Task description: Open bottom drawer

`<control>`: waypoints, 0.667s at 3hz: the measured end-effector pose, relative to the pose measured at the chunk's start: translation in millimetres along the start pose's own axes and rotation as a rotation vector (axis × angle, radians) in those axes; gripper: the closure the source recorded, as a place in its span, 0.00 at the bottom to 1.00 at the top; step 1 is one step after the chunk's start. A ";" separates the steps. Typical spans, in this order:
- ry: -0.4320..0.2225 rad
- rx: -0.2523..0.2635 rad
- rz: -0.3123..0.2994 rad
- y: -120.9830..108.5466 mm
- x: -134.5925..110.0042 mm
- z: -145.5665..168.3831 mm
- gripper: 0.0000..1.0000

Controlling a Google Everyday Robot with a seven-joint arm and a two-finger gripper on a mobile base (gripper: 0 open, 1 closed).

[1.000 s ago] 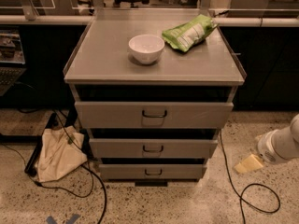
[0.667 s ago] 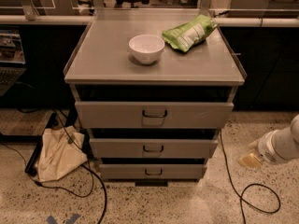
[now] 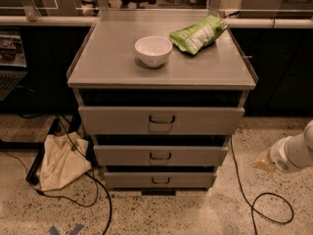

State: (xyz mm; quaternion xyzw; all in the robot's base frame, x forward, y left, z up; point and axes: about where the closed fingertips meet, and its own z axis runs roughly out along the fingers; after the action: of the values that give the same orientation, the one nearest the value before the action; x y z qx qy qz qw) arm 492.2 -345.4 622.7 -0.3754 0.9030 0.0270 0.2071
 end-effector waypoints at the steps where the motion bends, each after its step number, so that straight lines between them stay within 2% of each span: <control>1: -0.095 0.025 0.069 6.5 10.3 31.0 1.00; 2: -0.201 0.043 0.205 8.9 24.5 87.8 1.00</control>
Offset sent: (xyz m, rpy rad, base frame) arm 0.0415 -0.0064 -0.1457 0.2940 -0.3028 -0.3657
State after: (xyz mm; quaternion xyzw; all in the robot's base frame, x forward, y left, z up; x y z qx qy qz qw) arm 501.6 -337.4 532.0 -0.2720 0.9118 0.0663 0.3005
